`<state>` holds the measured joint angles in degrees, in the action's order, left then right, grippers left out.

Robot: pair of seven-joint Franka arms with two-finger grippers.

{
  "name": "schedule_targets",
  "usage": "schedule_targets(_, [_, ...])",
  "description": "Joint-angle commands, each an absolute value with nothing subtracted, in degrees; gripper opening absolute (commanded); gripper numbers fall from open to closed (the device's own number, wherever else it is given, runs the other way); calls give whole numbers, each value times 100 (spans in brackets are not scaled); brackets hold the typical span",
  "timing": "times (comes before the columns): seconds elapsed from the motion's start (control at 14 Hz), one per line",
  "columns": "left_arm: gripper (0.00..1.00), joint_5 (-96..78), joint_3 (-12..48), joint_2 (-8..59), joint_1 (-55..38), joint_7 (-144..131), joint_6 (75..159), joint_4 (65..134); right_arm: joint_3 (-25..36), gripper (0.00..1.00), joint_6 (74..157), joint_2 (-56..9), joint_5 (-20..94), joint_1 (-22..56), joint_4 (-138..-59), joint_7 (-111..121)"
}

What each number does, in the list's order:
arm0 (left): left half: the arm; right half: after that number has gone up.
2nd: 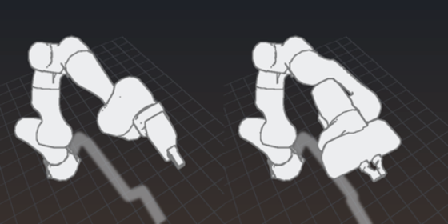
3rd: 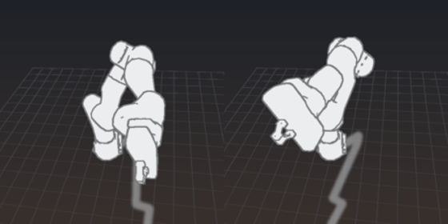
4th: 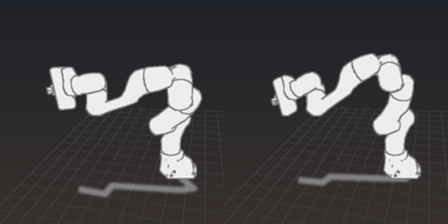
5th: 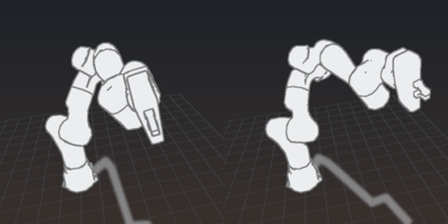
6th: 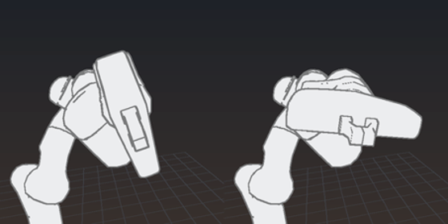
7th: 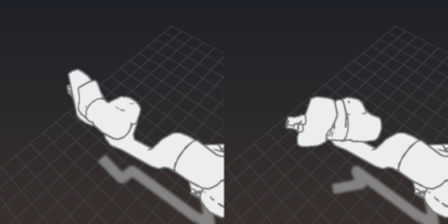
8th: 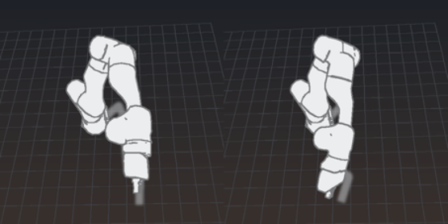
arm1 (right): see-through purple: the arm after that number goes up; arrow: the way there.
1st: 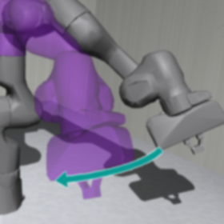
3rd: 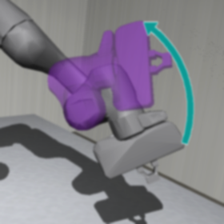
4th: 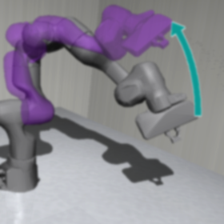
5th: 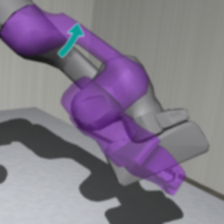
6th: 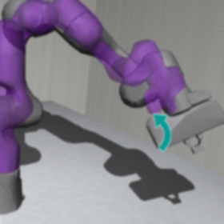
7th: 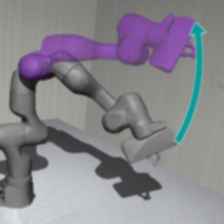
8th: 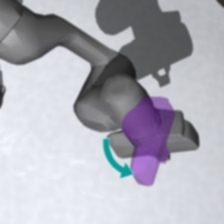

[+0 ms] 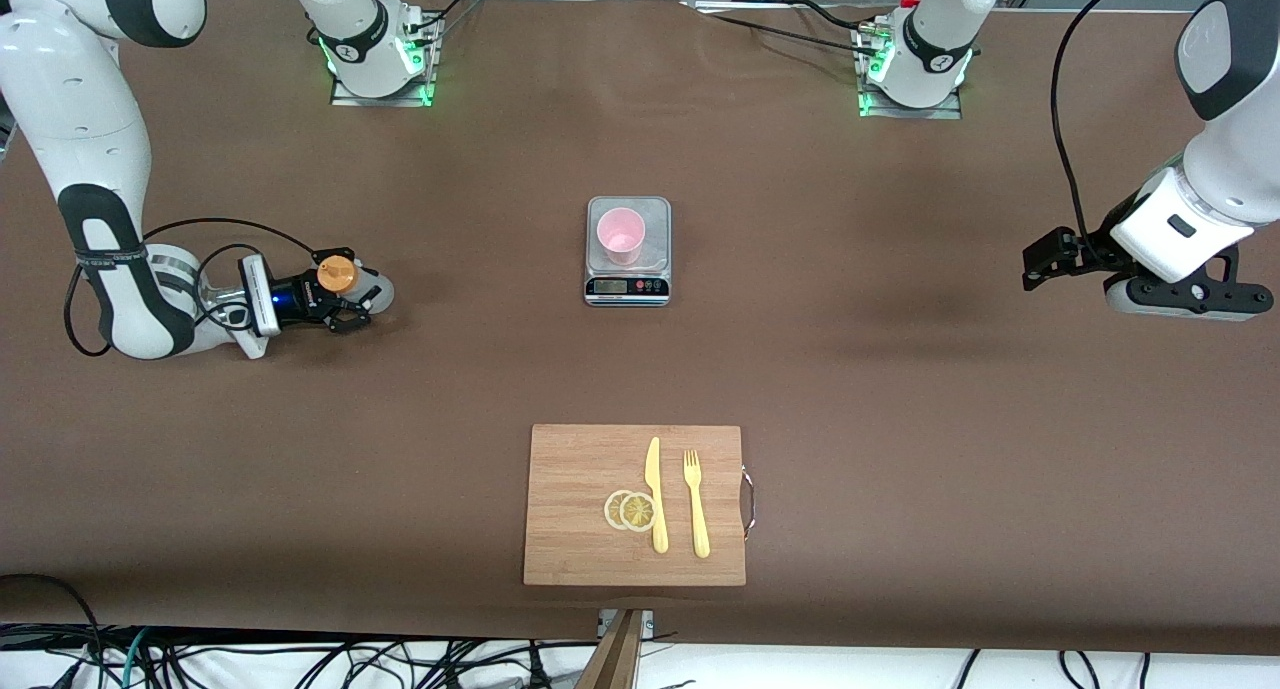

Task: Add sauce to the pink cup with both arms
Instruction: 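Lower the bottle onto the table with the right gripper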

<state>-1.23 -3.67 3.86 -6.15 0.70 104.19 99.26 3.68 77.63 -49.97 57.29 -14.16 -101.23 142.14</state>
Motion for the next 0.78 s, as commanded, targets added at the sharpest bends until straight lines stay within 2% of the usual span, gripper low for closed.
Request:
schedule_targets(0.0, [100,-237,-378,369,-589,229,10406,9923,290,28,7717,-5045,5801,-1521,-10072,14247])
schedule_targets(0.07, [100,-237,-378,378,-589,229,10406,9923,290,99,7708,-5045,5801,-1521,-10072,14256])
schedule_targets(0.71, [100,-237,-378,378,-589,229,10406,9923,290,100,7717,-5045,5810,-1643,-10046,14247])
